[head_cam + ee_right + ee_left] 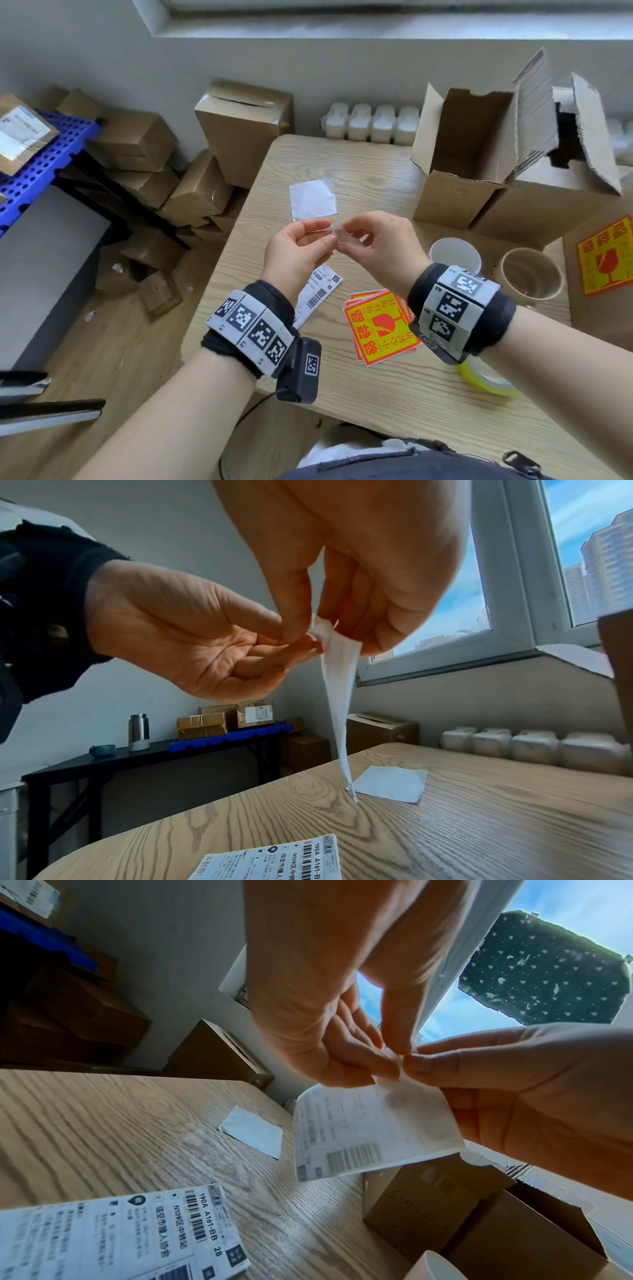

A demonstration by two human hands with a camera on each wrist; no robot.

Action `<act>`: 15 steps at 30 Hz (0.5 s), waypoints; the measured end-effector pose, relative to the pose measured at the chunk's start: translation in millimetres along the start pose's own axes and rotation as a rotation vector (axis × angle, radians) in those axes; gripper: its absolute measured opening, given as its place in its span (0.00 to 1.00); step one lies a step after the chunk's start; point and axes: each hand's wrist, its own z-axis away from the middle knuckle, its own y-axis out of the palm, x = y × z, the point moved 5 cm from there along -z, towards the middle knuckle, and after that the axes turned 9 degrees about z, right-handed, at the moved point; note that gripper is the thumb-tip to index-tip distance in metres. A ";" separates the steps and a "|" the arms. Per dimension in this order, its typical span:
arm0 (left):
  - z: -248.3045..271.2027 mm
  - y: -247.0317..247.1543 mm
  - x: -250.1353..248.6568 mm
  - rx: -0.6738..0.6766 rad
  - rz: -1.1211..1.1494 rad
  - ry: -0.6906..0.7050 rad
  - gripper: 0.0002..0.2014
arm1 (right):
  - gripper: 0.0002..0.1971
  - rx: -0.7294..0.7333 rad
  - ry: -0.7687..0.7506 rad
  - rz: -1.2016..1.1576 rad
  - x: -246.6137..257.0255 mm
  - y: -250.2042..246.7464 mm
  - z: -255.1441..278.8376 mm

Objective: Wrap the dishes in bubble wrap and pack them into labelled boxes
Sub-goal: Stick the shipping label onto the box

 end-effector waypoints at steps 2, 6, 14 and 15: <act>0.5 2.9 -2.1 0.008 -0.015 0.023 0.09 | 0.10 -0.004 0.018 -0.021 -1.5 -2.5 1.5; 1.0 7.6 -3.9 0.035 -0.095 0.081 0.10 | 0.06 -0.029 0.132 -0.117 -10.4 -8.3 0.6; -16.7 -12.8 1.4 -0.101 -0.326 0.095 0.19 | 0.02 -0.195 0.432 -0.227 -53.8 -30.9 -3.8; -20.5 -16.9 2.3 -0.122 -0.357 0.091 0.18 | 0.03 -0.221 0.448 -0.231 -57.3 -34.5 -3.2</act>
